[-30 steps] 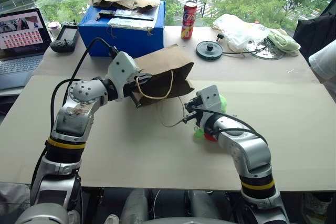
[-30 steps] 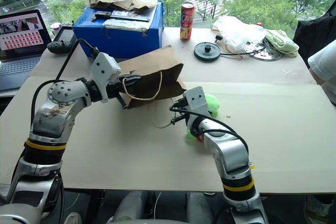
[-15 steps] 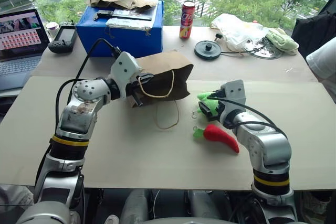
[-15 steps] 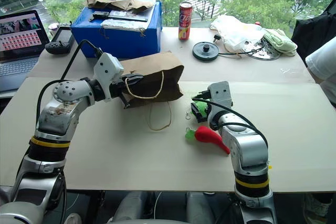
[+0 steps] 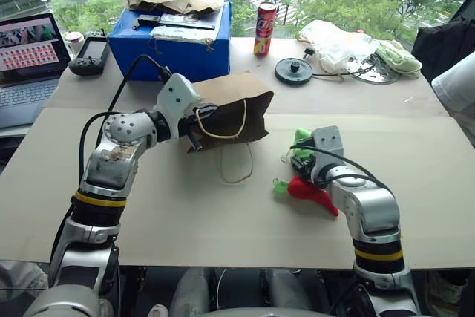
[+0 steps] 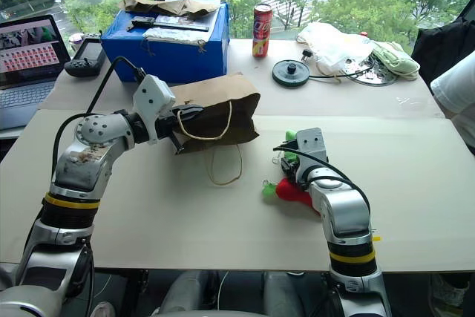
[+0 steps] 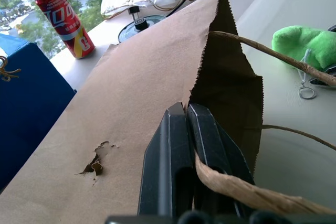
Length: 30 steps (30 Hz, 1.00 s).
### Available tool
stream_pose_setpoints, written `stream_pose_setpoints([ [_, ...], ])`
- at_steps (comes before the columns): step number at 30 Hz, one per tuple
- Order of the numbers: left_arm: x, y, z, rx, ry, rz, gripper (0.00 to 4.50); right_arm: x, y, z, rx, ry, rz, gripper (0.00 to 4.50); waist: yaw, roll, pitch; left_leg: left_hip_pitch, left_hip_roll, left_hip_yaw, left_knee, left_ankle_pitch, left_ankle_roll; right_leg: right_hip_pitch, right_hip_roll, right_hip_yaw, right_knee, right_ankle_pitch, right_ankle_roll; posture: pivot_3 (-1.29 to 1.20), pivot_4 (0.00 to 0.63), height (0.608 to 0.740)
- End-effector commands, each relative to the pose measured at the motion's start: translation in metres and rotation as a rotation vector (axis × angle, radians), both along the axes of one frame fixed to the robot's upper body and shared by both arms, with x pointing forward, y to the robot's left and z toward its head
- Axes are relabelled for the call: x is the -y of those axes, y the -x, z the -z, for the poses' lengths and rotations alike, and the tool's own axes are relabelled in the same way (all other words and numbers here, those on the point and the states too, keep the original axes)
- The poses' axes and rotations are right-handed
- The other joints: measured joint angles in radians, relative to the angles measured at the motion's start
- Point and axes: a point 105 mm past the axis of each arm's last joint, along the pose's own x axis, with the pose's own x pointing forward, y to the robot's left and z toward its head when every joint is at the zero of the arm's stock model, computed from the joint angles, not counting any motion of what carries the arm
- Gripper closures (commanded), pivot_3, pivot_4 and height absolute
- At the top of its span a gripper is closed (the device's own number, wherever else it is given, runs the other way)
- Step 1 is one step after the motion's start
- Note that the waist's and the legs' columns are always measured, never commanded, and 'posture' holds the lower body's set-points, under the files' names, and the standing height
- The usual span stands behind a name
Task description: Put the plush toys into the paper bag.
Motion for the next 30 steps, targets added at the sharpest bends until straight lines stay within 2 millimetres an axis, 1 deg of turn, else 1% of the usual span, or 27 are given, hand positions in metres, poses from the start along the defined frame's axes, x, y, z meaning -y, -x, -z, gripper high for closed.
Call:
stream_pose_setpoints([
  [1,0.003,0.003,-0.013,0.064,0.005,0.016,4.50,-0.013,0.003,0.009,-0.038,-0.027,-0.051,2.46,-0.003,0.000,0.000,0.000,0.000,0.000,0.000,0.000,0.000,0.000,0.000,0.000,0.000,0.000,0.000,0.00,0.150,0.739],
  [2,0.003,0.003,-0.012,0.062,0.001,0.018,4.50,-0.014,0.003,0.009,-0.035,-0.034,-0.051,2.69,-0.003,0.000,0.000,0.000,0.000,0.000,0.000,0.000,0.000,0.000,0.001,0.000,0.000,0.000,0.000,0.00,0.150,0.739],
  [4,0.004,0.003,-0.011,0.060,-0.001,0.022,4.50,-0.013,0.004,0.009,-0.034,-0.037,-0.046,3.43,-0.003,0.000,0.000,0.000,0.001,0.000,0.000,0.000,0.000,0.000,0.001,0.000,0.000,0.000,0.000,0.00,0.150,0.739],
  [7,0.006,0.003,-0.013,0.062,0.007,0.026,4.50,-0.014,0.004,0.007,-0.023,-0.039,-0.050,3.43,-0.002,0.000,0.000,0.001,0.001,0.000,0.000,0.000,0.000,0.000,0.001,0.000,0.000,0.000,0.000,0.00,0.150,0.739],
  [8,0.006,0.002,-0.014,0.061,0.011,0.027,4.50,-0.014,0.003,0.003,-0.004,-0.041,-0.053,3.43,-0.002,0.000,0.000,0.001,0.001,0.000,0.000,0.000,0.000,0.000,0.001,0.000,0.000,0.000,0.000,0.00,0.150,0.739],
  [13,0.007,0.001,-0.015,0.056,0.020,0.028,4.50,-0.017,0.001,-0.021,0.107,-0.049,-0.096,3.43,-0.003,0.000,0.000,0.001,0.001,0.000,0.000,0.000,0.000,0.000,0.001,0.001,0.000,0.000,0.000,0.00,0.150,0.739],
  [14,0.007,0.001,-0.015,0.053,0.023,0.028,4.50,-0.021,0.003,-0.033,0.148,-0.056,-0.143,3.43,-0.003,0.000,0.000,0.001,0.001,0.000,0.000,0.000,0.000,0.000,0.001,0.001,0.000,0.000,0.000,0.00,0.150,0.739],
  [15,0.007,0.001,-0.015,0.052,0.025,0.028,4.50,-0.029,0.009,-0.046,0.182,-0.089,-0.221,3.43,-0.002,0.000,0.000,0.001,0.001,0.000,0.000,0.000,0.000,0.000,0.001,0.001,0.000,0.000,0.000,0.00,0.150,0.739],
  [16,0.008,0.001,-0.014,0.057,0.016,0.030,4.50,-0.038,0.018,-0.056,0.199,-0.106,-0.309,3.43,-0.001,0.000,0.000,0.000,0.001,0.000,0.000,0.000,0.000,-0.001,0.001,0.001,0.000,0.000,0.000,0.00,0.150,0.739],
  [19,0.008,0.000,-0.013,0.059,0.005,0.032,4.50,-0.058,0.043,-0.066,0.179,-0.147,-0.490,3.43,0.001,0.001,0.000,-0.002,0.001,0.000,-0.001,0.000,0.000,-0.003,0.000,0.001,0.000,0.000,0.000,0.00,0.150,0.739],
  [22,0.008,0.000,-0.012,0.056,0.008,0.034,4.50,-0.079,0.058,-0.076,0.163,-0.213,-0.599,3.43,0.002,0.001,0.000,-0.003,0.001,-0.001,-0.001,0.000,0.000,-0.003,0.000,0.000,-0.001,0.000,0.000,0.00,0.150,0.739],
  [25,0.009,0.001,-0.011,0.052,0.017,0.039,4.50,-0.096,0.061,-0.082,0.161,-0.292,-0.644,3.43,0.002,0.001,0.000,-0.003,0.001,-0.001,0.000,0.000,0.000,-0.003,0.000,0.000,0.000,0.000,0.000,0.00,0.150,0.739],
  [28,0.010,0.003,-0.010,0.047,0.030,0.047,4.50,-0.101,0.048,-0.072,0.120,-0.341,-0.572,3.43,0.003,0.001,0.000,-0.003,0.000,-0.001,0.000,0.000,0.000,-0.003,0.000,0.000,0.000,0.000,0.000,0.00,0.150,0.739],
  [30,0.011,0.004,-0.012,0.045,0.048,0.052,4.50,-0.104,0.041,-0.069,0.110,-0.362,-0.540,3.43,0.003,0.001,0.000,-0.003,0.000,-0.001,0.000,0.000,0.000,-0.003,0.000,0.000,0.000,0.000,0.000,0.00,0.150,0.739],
])
